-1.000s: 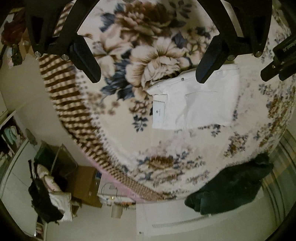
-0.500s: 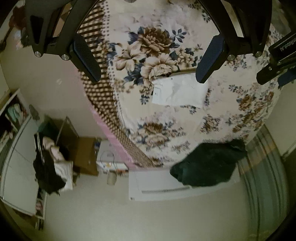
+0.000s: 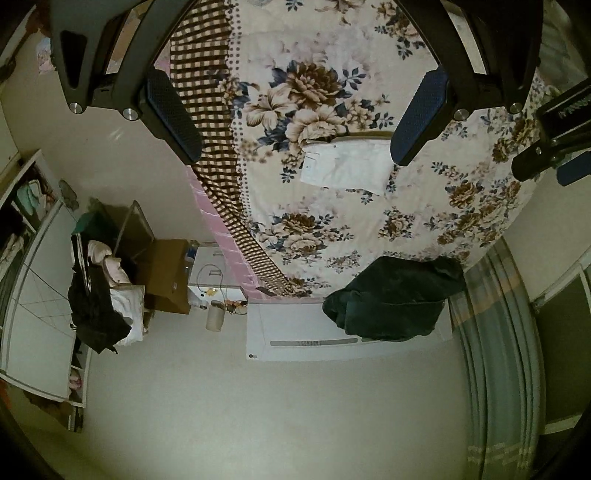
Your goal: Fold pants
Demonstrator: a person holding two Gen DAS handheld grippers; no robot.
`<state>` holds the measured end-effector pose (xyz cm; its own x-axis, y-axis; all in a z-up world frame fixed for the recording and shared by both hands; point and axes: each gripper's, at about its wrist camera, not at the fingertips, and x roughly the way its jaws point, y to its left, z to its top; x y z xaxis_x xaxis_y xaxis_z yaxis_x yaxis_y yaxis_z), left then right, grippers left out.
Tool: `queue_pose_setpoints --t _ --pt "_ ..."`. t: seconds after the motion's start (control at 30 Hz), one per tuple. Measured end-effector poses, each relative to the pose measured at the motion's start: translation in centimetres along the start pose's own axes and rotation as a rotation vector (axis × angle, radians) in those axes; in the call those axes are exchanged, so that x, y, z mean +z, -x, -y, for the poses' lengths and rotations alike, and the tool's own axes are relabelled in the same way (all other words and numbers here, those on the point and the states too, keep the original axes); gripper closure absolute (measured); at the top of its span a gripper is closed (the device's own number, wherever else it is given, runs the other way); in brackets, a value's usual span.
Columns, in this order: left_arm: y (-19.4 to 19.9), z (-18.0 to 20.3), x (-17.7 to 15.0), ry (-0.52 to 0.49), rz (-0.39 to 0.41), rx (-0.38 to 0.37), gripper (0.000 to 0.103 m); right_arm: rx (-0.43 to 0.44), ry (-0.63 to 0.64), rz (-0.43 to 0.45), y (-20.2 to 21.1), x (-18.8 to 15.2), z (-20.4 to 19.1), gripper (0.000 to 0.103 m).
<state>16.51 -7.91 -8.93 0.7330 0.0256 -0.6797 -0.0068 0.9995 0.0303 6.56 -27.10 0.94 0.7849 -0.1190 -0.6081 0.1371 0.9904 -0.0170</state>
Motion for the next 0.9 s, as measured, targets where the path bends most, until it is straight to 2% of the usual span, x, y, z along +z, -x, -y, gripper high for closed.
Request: queue_pose_setpoints --t 0.17,0.37,0.5,0.9 --pt "0.5 -1.0 -0.7 0.031 -0.026 -0.019 0.02 0.001 0.021 0.003 2.2 0.3 -0.8 0.0" --pt "1.5 -1.8 -1.3 0.016 -0.008 -0.016 0.02 -0.003 0.024 -0.005 2.5 0.3 -1.4 0.0" --pt "2.3 -2.1 -1.5 0.002 0.012 -0.011 0.007 -0.006 0.014 -0.012 2.5 0.4 -1.5 0.0" --pt "2.8 -2.6 -1.4 0.002 0.027 -0.025 0.007 -0.004 0.012 -0.01 2.9 0.1 -1.6 0.0"
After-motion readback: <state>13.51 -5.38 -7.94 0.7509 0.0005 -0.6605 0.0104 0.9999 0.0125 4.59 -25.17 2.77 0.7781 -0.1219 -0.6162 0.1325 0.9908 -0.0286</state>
